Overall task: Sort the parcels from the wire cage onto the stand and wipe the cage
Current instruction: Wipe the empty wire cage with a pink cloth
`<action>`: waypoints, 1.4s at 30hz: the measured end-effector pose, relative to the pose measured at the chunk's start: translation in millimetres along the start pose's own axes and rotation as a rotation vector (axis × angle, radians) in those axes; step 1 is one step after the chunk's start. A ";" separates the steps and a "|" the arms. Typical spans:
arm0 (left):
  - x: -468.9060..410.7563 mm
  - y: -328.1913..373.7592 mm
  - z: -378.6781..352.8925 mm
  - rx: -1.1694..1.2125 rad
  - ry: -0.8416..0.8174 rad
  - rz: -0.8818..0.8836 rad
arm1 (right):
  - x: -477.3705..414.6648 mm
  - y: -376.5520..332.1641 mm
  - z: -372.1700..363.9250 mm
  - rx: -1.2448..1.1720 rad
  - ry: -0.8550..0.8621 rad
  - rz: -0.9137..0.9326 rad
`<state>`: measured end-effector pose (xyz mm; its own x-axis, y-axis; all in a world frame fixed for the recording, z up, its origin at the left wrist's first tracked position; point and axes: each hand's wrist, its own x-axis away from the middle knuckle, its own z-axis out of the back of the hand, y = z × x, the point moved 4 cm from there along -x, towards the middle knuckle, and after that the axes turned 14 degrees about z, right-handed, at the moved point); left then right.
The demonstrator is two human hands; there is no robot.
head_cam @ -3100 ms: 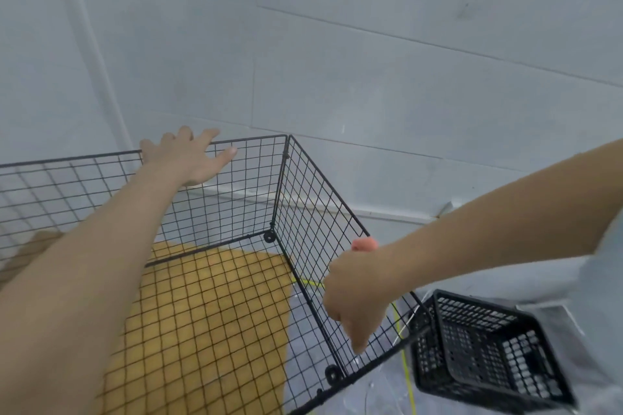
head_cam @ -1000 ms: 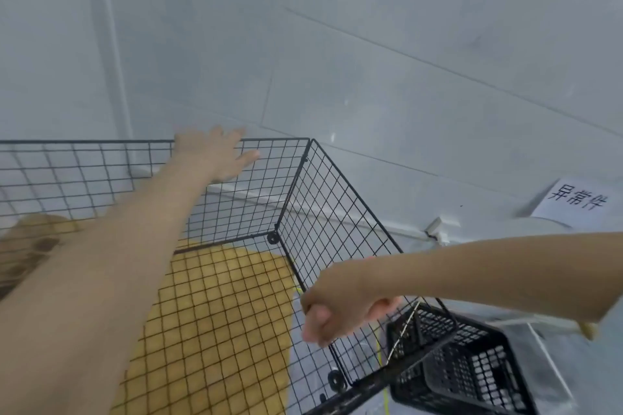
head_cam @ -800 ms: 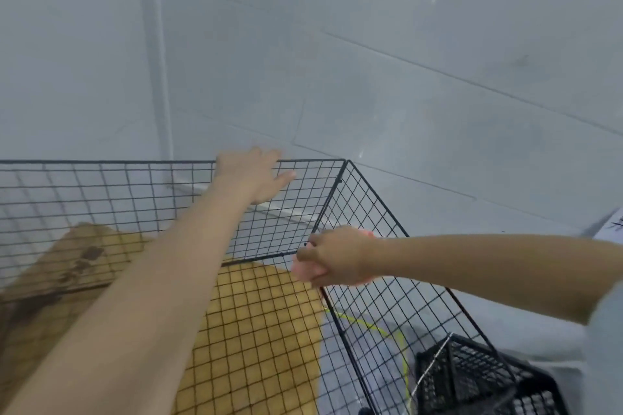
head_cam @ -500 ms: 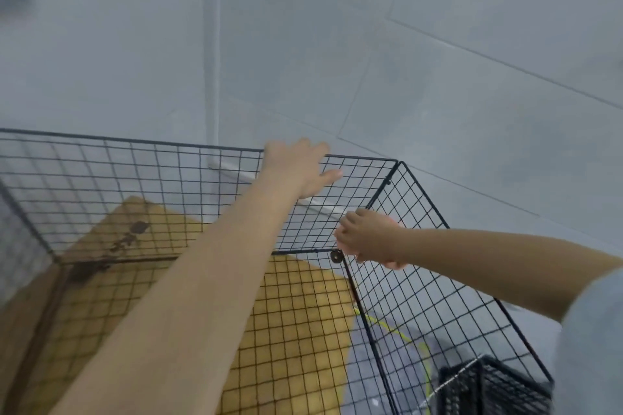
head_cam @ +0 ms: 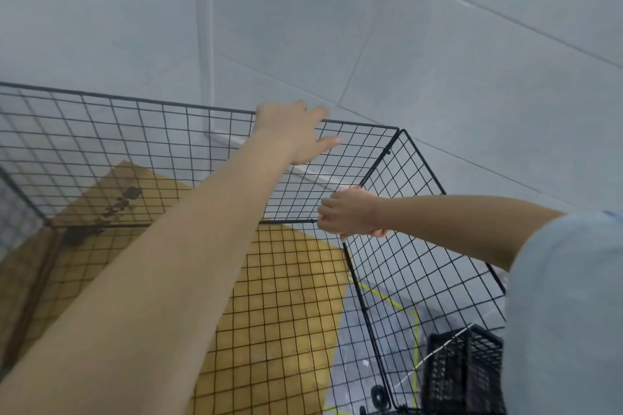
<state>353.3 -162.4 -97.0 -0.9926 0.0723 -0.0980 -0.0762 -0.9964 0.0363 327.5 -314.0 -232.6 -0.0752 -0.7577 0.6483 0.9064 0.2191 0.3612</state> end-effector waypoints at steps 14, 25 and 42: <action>-1.3 -1.0 -1.4 -0.012 0.016 -0.017 | -17.7 -45.5 52.5 -0.207 0.449 0.348; 0.1 -2.0 -0.9 -0.009 0.007 -0.012 | 7.5 10.9 -2.0 -0.101 -0.314 0.007; 5.6 -1.4 -0.8 -0.052 0.037 -0.033 | 5.8 -117.7 22.9 -1.024 -0.619 -0.173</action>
<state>347.8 -160.7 -98.4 -0.9854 0.1045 -0.1345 -0.1028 -0.9945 -0.0194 210.9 -330.2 -256.0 -0.1605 -0.2452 0.9561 0.7528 -0.6569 -0.0421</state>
